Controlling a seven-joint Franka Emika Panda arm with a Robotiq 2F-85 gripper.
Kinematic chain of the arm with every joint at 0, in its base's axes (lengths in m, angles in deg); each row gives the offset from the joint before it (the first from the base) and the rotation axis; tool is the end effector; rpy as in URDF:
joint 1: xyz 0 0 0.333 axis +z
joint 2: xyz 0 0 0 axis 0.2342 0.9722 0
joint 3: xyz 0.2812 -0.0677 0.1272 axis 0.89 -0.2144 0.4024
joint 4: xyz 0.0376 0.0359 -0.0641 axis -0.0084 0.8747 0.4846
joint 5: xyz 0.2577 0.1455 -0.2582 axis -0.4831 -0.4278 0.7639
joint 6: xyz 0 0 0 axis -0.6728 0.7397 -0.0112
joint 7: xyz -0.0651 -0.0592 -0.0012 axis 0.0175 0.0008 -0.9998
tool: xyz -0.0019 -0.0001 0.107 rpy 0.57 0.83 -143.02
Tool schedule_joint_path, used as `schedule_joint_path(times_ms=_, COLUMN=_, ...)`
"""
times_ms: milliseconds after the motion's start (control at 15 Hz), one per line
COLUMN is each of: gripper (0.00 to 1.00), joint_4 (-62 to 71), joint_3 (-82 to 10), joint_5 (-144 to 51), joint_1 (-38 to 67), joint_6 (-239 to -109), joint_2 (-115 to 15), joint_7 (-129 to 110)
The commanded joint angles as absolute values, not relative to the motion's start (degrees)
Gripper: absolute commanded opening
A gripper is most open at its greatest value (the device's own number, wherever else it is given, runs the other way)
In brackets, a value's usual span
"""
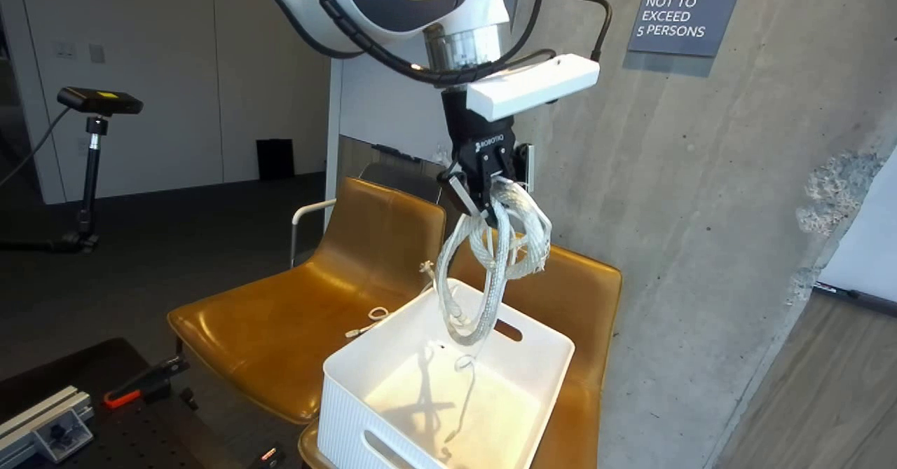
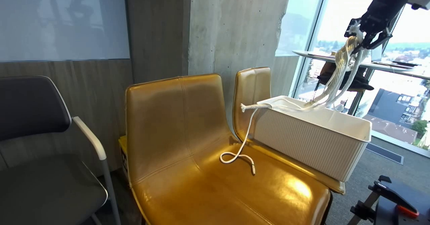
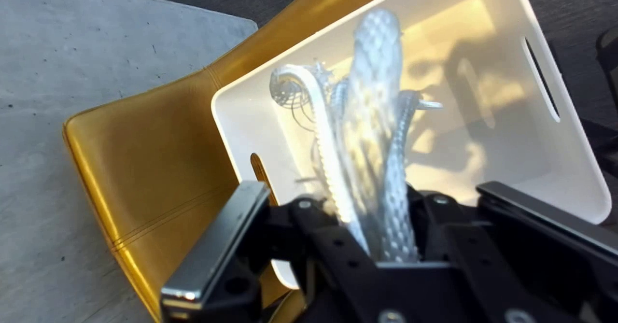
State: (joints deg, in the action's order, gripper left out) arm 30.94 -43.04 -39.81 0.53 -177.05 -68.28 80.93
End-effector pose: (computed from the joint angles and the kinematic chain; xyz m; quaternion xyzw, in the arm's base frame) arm 0.5201 -0.2348 0.4799 0.8133 0.5505 0.0477 0.1823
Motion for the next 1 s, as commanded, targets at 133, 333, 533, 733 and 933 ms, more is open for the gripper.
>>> schedule_joint_path(times_ms=133, gripper=0.02, joint_4=46.3, joint_3=-46.0, joint_5=-44.5, joint_1=1.0, joint_6=-197.4, joint_2=-73.0, joint_7=85.0)
schedule_joint_path(times_ms=333, gripper=0.02, joint_4=49.0, joint_3=-45.3, joint_5=-46.5, joint_1=2.8, joint_6=-202.3, joint_2=-72.7, joint_7=84.0)
schedule_joint_path(times_ms=533, gripper=0.02, joint_4=50.2, joint_3=-43.9, joint_5=-47.3, joint_1=4.4, joint_6=-203.1, joint_2=-72.4, joint_7=82.8)
schedule_joint_path(times_ms=733, gripper=0.35, joint_4=41.1, joint_3=-41.7, joint_5=-47.4, joint_1=7.2, joint_6=-199.9, joint_2=-61.4, joint_7=80.7)
schedule_joint_path(times_ms=933, gripper=0.55, joint_4=34.7, joint_3=-39.4, joint_5=-44.0, joint_1=7.6, joint_6=-194.8, joint_2=-54.3, joint_7=77.5)
